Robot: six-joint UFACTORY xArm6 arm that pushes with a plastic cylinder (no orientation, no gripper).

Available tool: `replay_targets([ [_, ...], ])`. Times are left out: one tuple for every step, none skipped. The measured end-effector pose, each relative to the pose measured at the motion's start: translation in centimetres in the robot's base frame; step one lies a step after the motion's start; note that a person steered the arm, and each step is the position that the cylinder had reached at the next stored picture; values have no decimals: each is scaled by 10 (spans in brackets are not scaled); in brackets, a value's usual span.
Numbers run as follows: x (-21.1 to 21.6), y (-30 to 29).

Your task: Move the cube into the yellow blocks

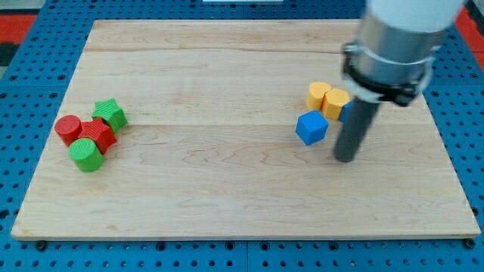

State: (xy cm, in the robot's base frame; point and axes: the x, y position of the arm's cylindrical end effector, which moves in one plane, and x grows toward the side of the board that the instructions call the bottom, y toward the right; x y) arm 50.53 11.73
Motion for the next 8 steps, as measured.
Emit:
replay_targets([
  [-14, -30],
  [-22, -20],
  [-33, -19],
  [-55, -18],
  [-52, -15],
  [-59, -58],
  [-88, -50],
  [-89, 23],
])
